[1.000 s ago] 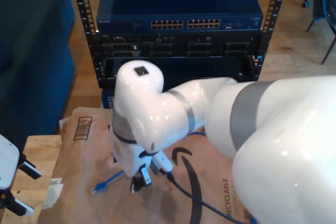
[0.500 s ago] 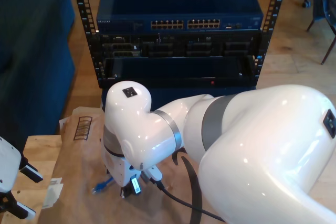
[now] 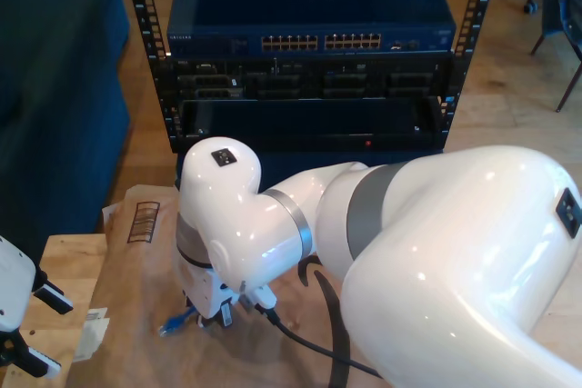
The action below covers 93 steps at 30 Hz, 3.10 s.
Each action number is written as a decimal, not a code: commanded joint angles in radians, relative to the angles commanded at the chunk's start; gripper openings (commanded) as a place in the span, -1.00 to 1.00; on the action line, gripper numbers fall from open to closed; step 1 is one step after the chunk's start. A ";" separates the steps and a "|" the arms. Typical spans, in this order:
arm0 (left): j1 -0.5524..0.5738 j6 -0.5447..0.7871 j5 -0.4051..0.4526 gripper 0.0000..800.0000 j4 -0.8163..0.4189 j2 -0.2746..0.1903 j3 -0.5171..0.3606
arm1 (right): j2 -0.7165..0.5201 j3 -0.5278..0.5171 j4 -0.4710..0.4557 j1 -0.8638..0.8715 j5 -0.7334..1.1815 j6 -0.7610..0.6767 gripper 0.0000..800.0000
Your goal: Grab the cable and plug it in
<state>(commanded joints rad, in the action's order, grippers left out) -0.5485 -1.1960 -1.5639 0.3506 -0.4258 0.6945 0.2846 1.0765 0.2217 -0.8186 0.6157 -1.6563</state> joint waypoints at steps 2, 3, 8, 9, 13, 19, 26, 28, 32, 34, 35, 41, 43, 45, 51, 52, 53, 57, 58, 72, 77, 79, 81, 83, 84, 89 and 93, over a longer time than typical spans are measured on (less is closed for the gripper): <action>0.000 0.002 0.000 1.00 0.000 0.000 0.000 | 0.002 0.005 0.000 0.000 0.000 -0.002 -0.74; 0.000 0.002 0.000 1.00 0.000 0.000 0.000 | 0.003 0.005 0.000 0.002 0.000 -0.002 -0.86; 0.000 0.002 -0.002 1.00 0.002 -0.002 0.000 | 0.011 -0.008 0.000 0.002 0.002 -0.003 -0.99; 0.000 0.002 -0.002 1.00 0.000 -0.002 0.000 | 0.011 -0.008 0.000 0.002 0.002 -0.003 -1.00; 0.000 0.000 -0.002 1.00 0.002 -0.003 0.000 | 0.009 -0.009 0.000 0.002 0.002 -0.002 -1.00; 0.000 0.000 0.000 1.00 0.002 -0.003 0.000 | 0.009 -0.009 -0.002 0.002 0.003 0.000 -1.00; 0.000 0.000 0.000 1.00 0.002 -0.003 0.000 | -0.003 -0.009 -0.002 0.003 0.003 0.000 -1.00; 0.000 0.000 0.000 1.00 0.002 -0.003 0.000 | -0.026 -0.009 -0.002 0.006 0.005 0.000 -1.00; 0.000 0.000 0.000 1.00 0.002 -0.003 0.000 | -0.071 -0.011 -0.002 0.018 0.012 0.000 -1.00; 0.000 0.000 -0.002 1.00 0.002 -0.005 0.002 | -0.100 -0.011 0.000 0.044 0.026 0.000 -1.00; 0.000 0.000 -0.003 1.00 0.002 -0.006 0.002 | -0.123 -0.012 0.000 0.066 0.051 -0.002 -1.00; 0.011 0.002 -0.002 1.00 0.087 -0.006 0.015 | -0.278 -0.057 0.011 0.230 0.173 -0.014 -1.00; 0.028 0.000 -0.009 1.00 0.124 -0.006 0.037 | -0.344 -0.077 0.046 0.287 0.229 -0.018 -1.00; 0.057 -0.028 -0.012 1.00 0.163 -0.008 0.051 | -0.396 -0.078 0.110 0.351 0.324 -0.018 -1.00; 0.259 -0.173 -0.011 1.00 0.256 -0.002 0.100 | -0.549 -0.078 0.238 0.542 0.557 -0.020 -1.00; 0.298 -0.195 -0.011 1.00 0.269 0.002 0.112 | -0.574 -0.078 0.259 0.577 0.591 -0.018 -1.00; 0.331 -0.216 -0.011 1.00 0.281 0.003 0.124 | -0.594 -0.078 0.285 0.615 0.628 -0.018 -1.00; 0.402 -0.252 -0.009 1.00 0.341 0.028 0.175 | -0.660 -0.071 0.368 0.755 0.736 -0.018 -1.00; 0.405 -0.258 -0.009 1.00 0.365 0.038 0.187 | -0.664 -0.069 0.393 0.772 0.750 -0.018 -1.00; 0.423 -0.259 -0.009 1.00 0.457 0.094 0.273 | -0.672 0.097 0.474 0.786 0.807 -0.118 -1.00; 0.463 -0.267 -0.005 1.00 0.457 0.104 0.310 | -0.683 0.092 0.499 0.787 0.827 -0.118 -1.00; 0.479 -0.276 -0.003 1.00 0.457 0.107 0.315 | -0.683 0.089 0.496 0.787 0.827 -0.117 -1.00; 0.485 -0.279 -0.002 1.00 0.457 0.107 0.315 | -0.683 0.087 0.496 0.787 0.827 -0.115 -1.00; 0.483 -0.279 -0.002 1.00 0.457 0.106 0.315 | -0.683 0.086 0.494 0.784 0.829 -0.115 -1.00; 0.483 -0.279 -0.002 1.00 0.457 0.106 0.315 | -0.683 0.084 0.496 0.784 0.829 -0.115 -1.00; 0.477 -0.279 -0.015 1.00 0.456 0.100 0.319 | -0.683 0.064 0.499 0.783 0.825 -0.115 -1.00; 0.473 -0.279 -0.015 1.00 0.453 0.095 0.321 | -0.684 0.052 0.500 0.783 0.824 -0.115 -1.00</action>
<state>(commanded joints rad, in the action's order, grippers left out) -0.0760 -1.4753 -1.5792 0.8032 -0.3307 1.0152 -0.3997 1.1287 0.7219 -0.0361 1.4396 -1.7714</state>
